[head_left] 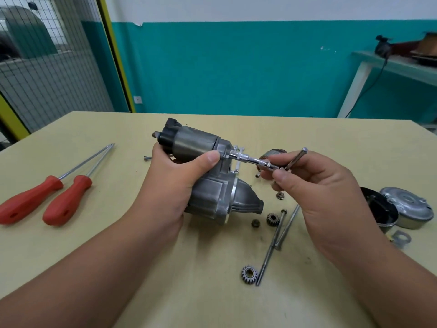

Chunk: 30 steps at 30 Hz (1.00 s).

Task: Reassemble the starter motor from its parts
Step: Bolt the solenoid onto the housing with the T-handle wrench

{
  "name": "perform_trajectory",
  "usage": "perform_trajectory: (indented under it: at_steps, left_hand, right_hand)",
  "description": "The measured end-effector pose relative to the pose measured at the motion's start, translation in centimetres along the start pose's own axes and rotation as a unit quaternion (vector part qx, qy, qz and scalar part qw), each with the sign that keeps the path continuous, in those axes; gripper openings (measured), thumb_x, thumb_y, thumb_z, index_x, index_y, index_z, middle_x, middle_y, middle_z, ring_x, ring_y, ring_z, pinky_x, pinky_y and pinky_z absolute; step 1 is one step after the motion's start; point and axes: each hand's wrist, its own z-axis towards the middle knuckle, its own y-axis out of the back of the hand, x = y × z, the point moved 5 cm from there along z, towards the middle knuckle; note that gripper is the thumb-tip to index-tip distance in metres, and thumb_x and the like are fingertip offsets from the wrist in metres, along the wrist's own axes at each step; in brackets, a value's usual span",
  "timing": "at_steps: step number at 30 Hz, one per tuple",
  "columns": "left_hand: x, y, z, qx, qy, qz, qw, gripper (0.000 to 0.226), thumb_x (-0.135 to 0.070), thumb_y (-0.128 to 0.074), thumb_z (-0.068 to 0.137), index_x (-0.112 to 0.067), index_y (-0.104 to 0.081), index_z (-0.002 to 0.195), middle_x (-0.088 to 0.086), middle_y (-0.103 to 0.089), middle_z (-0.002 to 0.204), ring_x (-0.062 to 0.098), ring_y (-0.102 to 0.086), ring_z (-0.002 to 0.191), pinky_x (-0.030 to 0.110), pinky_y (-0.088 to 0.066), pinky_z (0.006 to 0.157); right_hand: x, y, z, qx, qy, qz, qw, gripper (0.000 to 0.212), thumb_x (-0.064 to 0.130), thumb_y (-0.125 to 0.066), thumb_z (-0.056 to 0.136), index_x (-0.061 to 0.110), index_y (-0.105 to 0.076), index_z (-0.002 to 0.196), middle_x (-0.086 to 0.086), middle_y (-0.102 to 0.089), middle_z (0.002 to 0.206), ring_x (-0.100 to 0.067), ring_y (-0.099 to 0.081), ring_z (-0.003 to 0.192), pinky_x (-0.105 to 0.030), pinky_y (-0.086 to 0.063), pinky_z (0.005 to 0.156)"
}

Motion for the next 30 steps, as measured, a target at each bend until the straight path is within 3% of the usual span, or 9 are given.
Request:
perform_trajectory:
  at_steps: [4, 11, 14, 17, 19, 23, 26, 28, 30]
  left_hand:
    - [0.1, 0.1, 0.1, 0.0, 0.008, 0.001, 1.0, 0.081, -0.036, -0.097, 0.061, -0.024, -0.06, 0.131, 0.0, -0.08, 0.12, 0.026, -0.081, 0.104, 0.048, -0.067, 0.082]
    - [0.0, -0.1, -0.1, 0.007, 0.003, 0.002, 1.0, 0.08, -0.04, -0.096, 0.058, -0.025, -0.06, 0.128, -0.002, -0.08, 0.117, 0.024, -0.081, 0.103, 0.045, -0.068, 0.08]
    - [0.0, -0.1, -0.2, 0.008, 0.004, 0.006, 1.0, 0.082, -0.04, -0.095, 0.057, -0.024, -0.06, 0.129, -0.001, -0.08, 0.117, 0.024, -0.081, 0.103, 0.047, -0.067, 0.083]
    - [0.0, -0.1, -0.1, 0.009, 0.005, 0.008, 1.0, 0.083, -0.042, -0.095, 0.055, -0.025, -0.06, 0.128, -0.003, -0.081, 0.116, 0.024, -0.081, 0.103, 0.048, -0.067, 0.085]
    - [0.0, -0.2, -0.1, 0.009, 0.004, 0.01, 1.0, 0.084, -0.043, -0.095, 0.054, -0.026, -0.06, 0.128, -0.003, -0.081, 0.116, 0.024, -0.081, 0.102, 0.048, -0.067, 0.085]
    - [0.1, -0.1, -0.1, 0.01, -0.003, 0.013, 1.0, 0.083, -0.043, -0.095, 0.056, -0.026, -0.06, 0.129, -0.004, -0.081, 0.115, 0.022, -0.081, 0.102, 0.043, -0.068, 0.083]
    - [0.2, -0.2, -0.2, 0.013, -0.003, 0.005, 1.0, 0.082, -0.044, -0.095, 0.059, -0.025, -0.058, 0.13, -0.004, -0.08, 0.117, 0.023, -0.08, 0.104, 0.043, -0.068, 0.083]
    - [0.4, -0.2, -0.2, 0.017, 0.002, -0.002, 1.0, 0.079, -0.047, -0.093, 0.063, -0.026, -0.058, 0.131, -0.004, -0.08, 0.12, 0.023, -0.08, 0.106, 0.045, -0.067, 0.086]
    - [0.4, -0.2, -0.2, 0.019, 0.006, -0.006, 1.0, 0.076, -0.052, -0.088, 0.066, -0.027, -0.058, 0.132, -0.005, -0.08, 0.122, 0.022, -0.08, 0.108, 0.048, -0.065, 0.09]
  right_hand:
    - [0.1, -0.3, -0.3, 0.003, 0.023, -0.045, 0.999, 0.036, -0.002, -0.073, 0.093, 0.033, -0.082, 0.097, -0.001, -0.08, 0.098, -0.021, -0.074, 0.093, -0.033, -0.058, 0.077]
    - [0.4, -0.3, -0.6, -0.008, 0.046, -0.104, 0.994, 0.035, 0.003, -0.073, 0.095, 0.036, -0.081, 0.101, 0.004, -0.079, 0.101, -0.018, -0.071, 0.09, -0.045, -0.057, 0.074]
    - [0.5, -0.2, -0.7, -0.015, 0.045, -0.101, 0.994, 0.035, 0.006, -0.073, 0.095, 0.038, -0.08, 0.106, 0.007, -0.079, 0.105, -0.016, -0.075, 0.096, -0.042, -0.06, 0.084]
    - [0.6, -0.4, -0.6, -0.007, 0.034, -0.049, 0.998, 0.043, 0.006, -0.07, 0.096, 0.043, -0.076, 0.116, 0.001, -0.08, 0.102, -0.022, -0.078, 0.093, -0.033, -0.064, 0.072]
    - [0.5, -0.5, -0.5, -0.001, 0.02, -0.032, 0.999, 0.049, 0.008, -0.068, 0.098, 0.047, -0.068, 0.128, -0.002, -0.08, 0.098, -0.026, -0.078, 0.084, -0.029, -0.061, 0.059]
    - [0.8, -0.2, -0.7, -0.002, 0.016, -0.098, 0.995, 0.068, 0.031, -0.066, 0.099, 0.069, -0.031, 0.143, 0.0, -0.08, 0.092, -0.025, -0.069, 0.053, -0.027, -0.056, 0.05]
    - [1.1, -0.3, -0.9, -0.012, 0.029, -0.118, 0.993, 0.049, 0.029, -0.063, 0.102, 0.065, -0.051, 0.133, -0.002, -0.079, 0.084, -0.022, -0.064, 0.05, -0.027, -0.055, 0.048]
    - [1.0, -0.5, -1.0, -0.011, 0.019, -0.095, 0.995, 0.029, 0.027, -0.061, 0.102, 0.052, -0.066, 0.117, -0.004, -0.078, 0.082, -0.027, -0.065, 0.054, -0.029, -0.055, 0.048]
    - [0.9, -0.7, -1.0, 0.003, -0.005, -0.053, 0.999, 0.023, 0.026, -0.055, 0.101, 0.04, -0.073, 0.104, -0.008, -0.079, 0.087, -0.03, -0.07, 0.061, -0.03, -0.056, 0.05]
